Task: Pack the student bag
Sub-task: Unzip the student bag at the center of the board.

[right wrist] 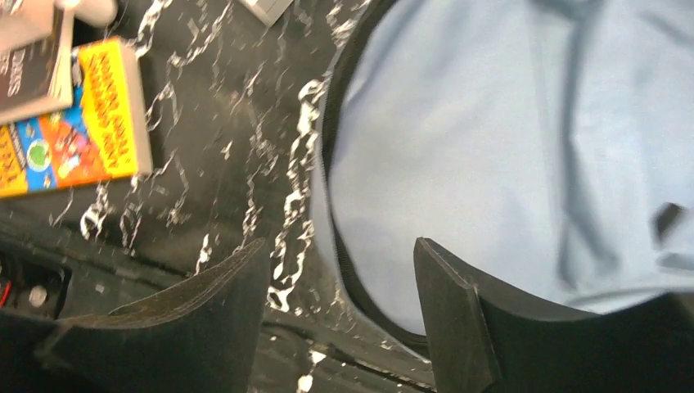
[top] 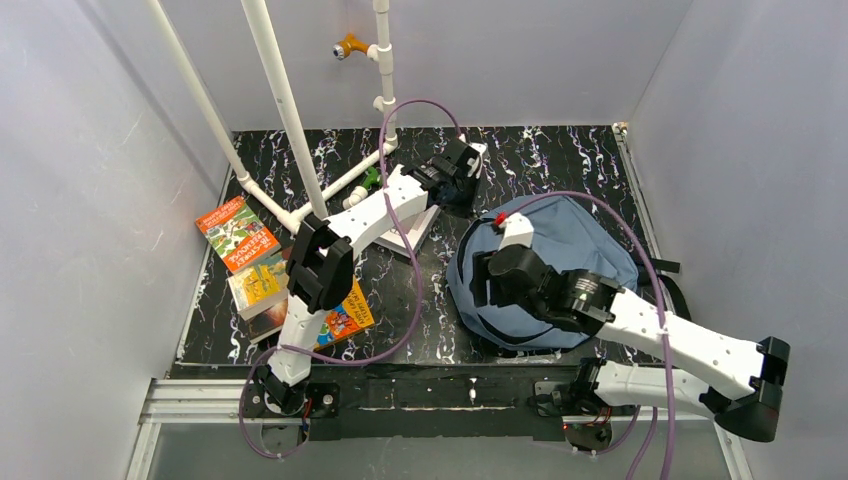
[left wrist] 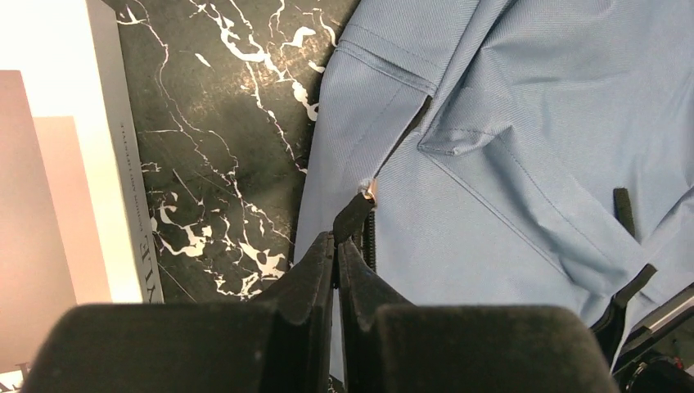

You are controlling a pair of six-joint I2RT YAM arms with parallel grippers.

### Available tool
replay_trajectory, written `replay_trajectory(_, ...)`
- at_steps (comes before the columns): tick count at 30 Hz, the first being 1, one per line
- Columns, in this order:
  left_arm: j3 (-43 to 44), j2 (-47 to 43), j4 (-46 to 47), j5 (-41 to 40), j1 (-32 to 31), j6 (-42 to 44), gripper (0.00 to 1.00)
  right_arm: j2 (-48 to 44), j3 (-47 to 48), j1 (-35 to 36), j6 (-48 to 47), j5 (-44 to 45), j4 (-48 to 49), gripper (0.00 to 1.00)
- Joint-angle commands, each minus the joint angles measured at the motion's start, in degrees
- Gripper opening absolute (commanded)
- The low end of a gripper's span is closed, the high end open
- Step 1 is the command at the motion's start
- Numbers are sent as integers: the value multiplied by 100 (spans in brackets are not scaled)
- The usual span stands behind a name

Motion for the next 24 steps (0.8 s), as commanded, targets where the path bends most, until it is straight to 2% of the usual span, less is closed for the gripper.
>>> replay_trajectory(1,-59,-532,-168,272,-16,-107,12,-110,398,-299,-25,1144,-1067,73)
replay_trajectory(5,-260,-956,-385,112,-16,39,53,-108,160,-938,-172,633,-1017,73)
replay_trajectory(8,-770,-1495,-361,235,-20,-52,73,-90,-36,-1384,-493,48,-758,73)
replay_trajectory(10,-1276,-1923,-284,443,-22,-188,90,57,-116,-1480,-602,-188,-662,71)
replay_trajectory(11,-1577,-2143,-211,523,-36,-277,93,159,-162,-1490,-697,-350,-609,70)
replay_trajectory(14,-2778,-2879,272,755,-67,-717,96,485,-203,-1484,-895,-901,-426,65)
replay_trajectory(18,-4273,-3538,1123,1075,-160,-1385,80,541,-391,-1484,-960,-1291,83,64)
replay_trajectory(21,-4894,-3739,1823,1313,-191,-1793,72,559,-440,-1483,-910,-1474,305,65)
replay_trajectory(24,-5164,-3765,2346,1495,-246,-2052,75,612,-475,-1484,-861,-1610,418,65)
